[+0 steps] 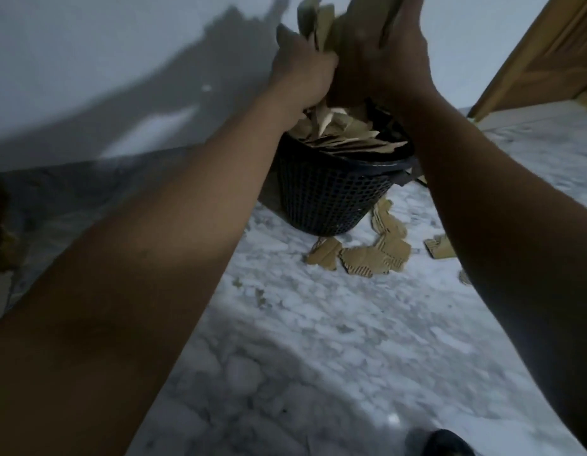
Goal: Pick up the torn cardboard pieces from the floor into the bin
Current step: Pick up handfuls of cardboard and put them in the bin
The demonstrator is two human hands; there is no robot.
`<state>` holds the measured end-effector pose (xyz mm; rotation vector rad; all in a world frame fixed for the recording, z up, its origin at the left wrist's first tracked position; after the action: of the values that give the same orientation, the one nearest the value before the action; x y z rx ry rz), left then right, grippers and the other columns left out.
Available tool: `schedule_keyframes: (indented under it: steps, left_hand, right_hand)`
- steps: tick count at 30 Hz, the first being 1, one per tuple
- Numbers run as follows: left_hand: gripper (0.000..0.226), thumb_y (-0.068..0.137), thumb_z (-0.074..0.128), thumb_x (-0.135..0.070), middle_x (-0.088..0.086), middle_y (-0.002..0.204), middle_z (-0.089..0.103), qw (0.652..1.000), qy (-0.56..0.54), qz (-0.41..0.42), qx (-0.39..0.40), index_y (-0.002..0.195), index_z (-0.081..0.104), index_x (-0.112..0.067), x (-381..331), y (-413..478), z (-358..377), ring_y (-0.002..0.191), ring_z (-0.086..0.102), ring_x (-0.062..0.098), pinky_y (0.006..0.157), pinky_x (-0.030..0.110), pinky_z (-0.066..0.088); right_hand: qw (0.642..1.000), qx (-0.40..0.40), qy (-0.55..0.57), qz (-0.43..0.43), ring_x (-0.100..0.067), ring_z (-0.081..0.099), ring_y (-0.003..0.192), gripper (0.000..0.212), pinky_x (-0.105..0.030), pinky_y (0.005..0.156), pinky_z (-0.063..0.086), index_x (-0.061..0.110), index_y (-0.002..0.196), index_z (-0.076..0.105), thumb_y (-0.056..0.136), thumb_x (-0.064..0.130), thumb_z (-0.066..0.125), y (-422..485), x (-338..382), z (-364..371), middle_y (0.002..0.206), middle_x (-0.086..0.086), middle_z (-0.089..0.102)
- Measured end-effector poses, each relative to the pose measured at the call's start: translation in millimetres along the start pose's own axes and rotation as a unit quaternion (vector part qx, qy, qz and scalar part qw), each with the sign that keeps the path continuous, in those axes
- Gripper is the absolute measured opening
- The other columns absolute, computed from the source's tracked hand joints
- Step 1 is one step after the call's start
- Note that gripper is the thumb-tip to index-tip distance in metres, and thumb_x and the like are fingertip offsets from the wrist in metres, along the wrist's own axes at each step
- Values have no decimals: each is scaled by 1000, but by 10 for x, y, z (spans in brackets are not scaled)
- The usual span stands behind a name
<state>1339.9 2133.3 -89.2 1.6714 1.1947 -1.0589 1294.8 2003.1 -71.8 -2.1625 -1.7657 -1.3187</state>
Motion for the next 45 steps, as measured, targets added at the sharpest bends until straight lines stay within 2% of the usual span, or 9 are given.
schedule_keyframes:
  steps: [3, 6, 9, 13, 18, 25, 34, 40, 45]
  left_hand:
    - [95, 88, 60, -46, 9, 152, 36, 991, 133, -16, -7, 156, 4, -10, 237, -54, 105, 137, 36, 29, 100, 34, 39]
    - [59, 86, 56, -51, 7, 133, 49, 957, 173, 104, -208, 134, 49, -16, 536, -327, 172, 125, 42, 28, 94, 38, 33]
    - [33, 90, 55, -42, 12, 109, 56, 923, 106, 126, -347, 104, 58, -11, 1172, -783, 372, 106, 51, 33, 85, 40, 38]
    - [24, 90, 60, -37, 4, 101, 57, 973, 207, -14, -97, 102, 58, -17, 2148, -1336, 738, 102, 53, 31, 87, 44, 36]
    - [32, 89, 60, -45, -3, 117, 55, 908, 394, 72, 119, 119, 63, -35, 2639, -1668, 843, 110, 50, 26, 88, 42, 38]
    - [40, 88, 41, -47, -2, 108, 54, 801, 545, 214, 126, 122, 60, -36, 2742, -1637, 876, 92, 48, 24, 74, 39, 34]
    - [21, 83, 70, -44, -8, 96, 69, 902, 407, 130, 55, 85, 72, -24, 2906, -1504, 714, 89, 59, 22, 73, 39, 42]
    - [28, 89, 65, -12, 2, 88, 68, 958, 259, 55, 109, 116, 67, -17, 2832, -1379, 679, 86, 60, 17, 77, 34, 53]
    - [37, 91, 56, -6, 8, 108, 68, 930, 322, 71, 164, 126, 64, -15, 2810, -1382, 722, 101, 63, 23, 89, 34, 51]
  right_hand:
    - [985, 82, -129, 80, -33, 45, 134, 89, -48, 106, 42, 15, 153, 24, 85, 62, 57, -71, -476, -69, 146, -13, 48]
    - [980, -46, -166, 98, -28, 46, 128, 61, -52, 104, 40, 23, 137, 48, 88, 59, 51, -227, -788, -210, 134, -7, 54]
    - [973, -138, -88, 162, -23, 53, 118, 50, -49, 99, 44, 22, 129, 53, 91, 54, 48, -554, -1166, -196, 125, -5, 57]
    - [944, -131, 7, 304, -25, 63, 102, 37, -45, 91, 51, 15, 120, 58, 96, 41, 50, -1255, -1663, 174, 114, -8, 66]
    - [948, 142, -86, 273, -34, 60, 110, 27, -51, 92, 49, 28, 113, 67, 93, 33, 50, -2072, -1826, 861, 117, -8, 68]
    - [876, 349, -333, 22, -34, 30, 129, 48, -55, 99, 31, 29, 142, 46, 93, 26, 48, -2197, -1795, 1294, 153, -4, 28]
    - [884, 357, -298, -46, -27, 35, 128, 30, -54, 101, 31, 36, 120, 55, 92, 44, 55, -2209, -1800, 1280, 137, 6, 45]
    - [876, 379, -292, -64, -25, 45, 123, 65, -48, 98, 35, 34, 141, 42, 84, 58, 63, -2167, -1718, 1201, 139, -1, 49]
    - [846, 417, -332, -26, -29, 44, 121, 80, -49, 96, 37, 28, 139, 44, 74, 67, 68, -2148, -1643, 1252, 131, -9, 48]
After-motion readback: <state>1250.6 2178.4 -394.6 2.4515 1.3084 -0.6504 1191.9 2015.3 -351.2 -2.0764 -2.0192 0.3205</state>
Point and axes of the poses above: each hand's wrist, its own y-axis towards the middle knuckle, its own z-axis out of the palm, x = y × z, the point moved 1 cm from there along y, towards the middle knuckle
